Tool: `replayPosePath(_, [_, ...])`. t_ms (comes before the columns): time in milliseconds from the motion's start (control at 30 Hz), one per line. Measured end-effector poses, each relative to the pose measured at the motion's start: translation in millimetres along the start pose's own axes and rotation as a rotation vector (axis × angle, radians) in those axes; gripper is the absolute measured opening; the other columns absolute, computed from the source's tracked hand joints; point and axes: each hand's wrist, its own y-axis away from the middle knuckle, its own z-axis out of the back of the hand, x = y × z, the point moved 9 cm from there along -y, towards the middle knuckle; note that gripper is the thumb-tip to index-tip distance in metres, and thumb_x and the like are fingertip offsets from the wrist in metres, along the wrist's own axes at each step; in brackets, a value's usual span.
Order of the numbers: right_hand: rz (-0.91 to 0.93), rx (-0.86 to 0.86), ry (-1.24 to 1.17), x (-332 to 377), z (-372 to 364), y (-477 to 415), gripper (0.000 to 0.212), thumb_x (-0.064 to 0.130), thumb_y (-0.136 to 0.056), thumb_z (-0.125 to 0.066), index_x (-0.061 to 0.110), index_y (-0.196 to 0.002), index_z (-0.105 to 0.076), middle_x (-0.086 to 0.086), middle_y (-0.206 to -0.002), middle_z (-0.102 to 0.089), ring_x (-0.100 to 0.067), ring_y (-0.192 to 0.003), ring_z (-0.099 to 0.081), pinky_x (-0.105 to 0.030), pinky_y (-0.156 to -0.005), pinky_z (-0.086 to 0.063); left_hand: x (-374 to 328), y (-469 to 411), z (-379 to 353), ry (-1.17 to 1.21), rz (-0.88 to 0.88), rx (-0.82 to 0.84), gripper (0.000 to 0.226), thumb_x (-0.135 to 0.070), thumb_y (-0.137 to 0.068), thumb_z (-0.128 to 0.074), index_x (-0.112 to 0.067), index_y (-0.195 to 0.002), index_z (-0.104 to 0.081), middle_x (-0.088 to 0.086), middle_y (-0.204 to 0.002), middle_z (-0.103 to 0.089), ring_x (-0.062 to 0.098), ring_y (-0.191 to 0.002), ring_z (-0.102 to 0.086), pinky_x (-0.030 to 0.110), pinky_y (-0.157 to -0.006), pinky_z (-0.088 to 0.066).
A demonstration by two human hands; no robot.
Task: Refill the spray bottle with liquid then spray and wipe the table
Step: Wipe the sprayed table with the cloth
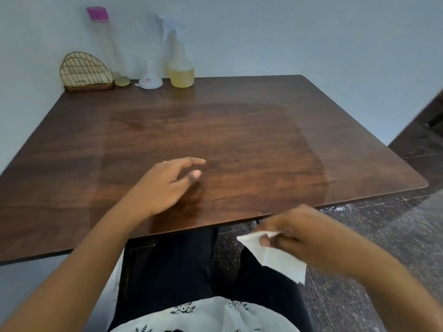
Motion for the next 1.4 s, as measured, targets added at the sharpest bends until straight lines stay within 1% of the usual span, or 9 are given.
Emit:
replayPosePath(67, [-0.008,-0.128,-0.09,-10,32,-14,0.024,0.033,-0.092,-0.056,0.016,-0.076,-0.06,0.002,-0.069,-0.065,-0.01,-0.057,-0.055,-0.024,-0.055,-0.045,-34,-12,-17,0.327,-0.053,0.205,0.037,-0.044,-0.095,-0.042,-0.034,-0.127,-0.057,-0.016,-0.127,-0.062,0.002,-0.122,-0.053,0.032,-0.109,-0.038])
replayPosePath(167, [-0.049,-0.314,-0.247,-36,82,-47,0.028,0.035,-0.086,-0.064,0.023,-0.064,-0.052,0.006,-0.068,-0.062,-0.005,-0.064,-0.06,-0.021,-0.053,-0.047,-65,-41,-32,0.692,-0.039,0.387,0.046,-0.049,-0.09,-0.049,-0.023,-0.126,-0.06,-0.004,-0.119,-0.068,0.012,-0.114,-0.062,0.031,-0.1,-0.047])
replayPosePath(333, [-0.155,-0.513,-0.408,-95,147,-114,0.023,0.036,-0.082,-0.067,0.015,-0.083,-0.059,0.002,-0.08,-0.066,-0.01,-0.073,-0.062,-0.034,-0.063,-0.053,-61,-126,-31,0.848,0.157,0.276,0.049,-0.026,-0.072,-0.073,-0.02,-0.118,-0.062,0.001,-0.106,-0.073,0.015,-0.099,-0.069,0.027,-0.084,-0.054])
replayPosePath(433, [-0.198,-0.531,-0.48,-118,172,-138,0.016,0.038,-0.084,-0.065,0.025,-0.088,-0.057,0.009,-0.082,-0.064,-0.003,-0.072,-0.06,-0.017,-0.056,-0.049,-57,-168,-21,0.91,0.243,0.184,0.054,-0.027,-0.063,-0.079,-0.021,-0.116,-0.064,0.001,-0.104,-0.074,0.017,-0.098,-0.07,0.034,-0.083,-0.056])
replayPosePath(667, [-0.203,-0.493,-1.084,-119,241,-138,0.026,0.041,-0.081,-0.061,0.026,-0.102,-0.064,0.007,-0.09,-0.072,-0.004,-0.081,-0.068,-0.021,-0.067,-0.055,-71,-215,43,0.913,0.312,-0.045,0.039,-0.021,-0.066,-0.082,-0.025,-0.103,-0.07,0.0,-0.101,-0.073,0.021,-0.096,-0.069,0.043,-0.077,-0.06])
replayPosePath(900, [-0.208,-0.502,-1.717,-125,271,-143,0.043,0.026,-0.061,-0.079,0.009,-0.1,-0.071,-0.011,-0.096,-0.073,-0.019,-0.083,-0.069,-0.027,-0.066,-0.059,-109,-258,83,1.088,0.298,-0.186,0.036,-0.022,-0.066,-0.076,-0.013,-0.1,-0.069,0.006,-0.093,-0.073,0.018,-0.084,-0.07,0.028,-0.065,-0.058])
replayPosePath(1100, [-0.217,-0.737,-1.811,-192,293,-128,0.068,0.038,-0.042,-0.091,0.012,-0.102,-0.071,-0.012,-0.102,-0.071,-0.022,-0.092,-0.067,-0.028,-0.07,-0.058,-156,-305,44,1.116,0.336,-0.163,0.014,-0.01,-0.084,-0.068,-0.013,-0.098,-0.067,0.008,-0.094,-0.073,0.019,-0.087,-0.07,0.034,-0.073,-0.06])
replayPosePath(1267, [-0.348,-0.844,-1.859,-302,305,-94,0.028,0.006,-0.083,-0.062,0.009,-0.11,-0.059,-0.008,-0.096,-0.068,-0.022,-0.089,-0.066,-0.031,-0.066,-0.057,-189,-352,-39,1.004,0.401,-0.169,0.009,-0.016,-0.091,-0.062,-0.018,-0.097,-0.068,0.005,-0.092,-0.073,0.014,-0.085,-0.069,0.031,-0.074,-0.055])
replayPosePath(1400, [-0.562,-0.856,-1.636,-417,297,-62,0.013,0.006,-0.088,-0.06,0.014,-0.097,-0.055,-0.006,-0.096,-0.063,-0.022,-0.089,-0.062,-0.037,-0.07,-0.053,-203,-388,-150,0.579,0.454,0.126,0.03,-0.031,-0.09,-0.062,-0.026,-0.12,-0.059,-0.003,-0.129,-0.06,0.016,-0.125,-0.053,0.033,-0.103,-0.042])
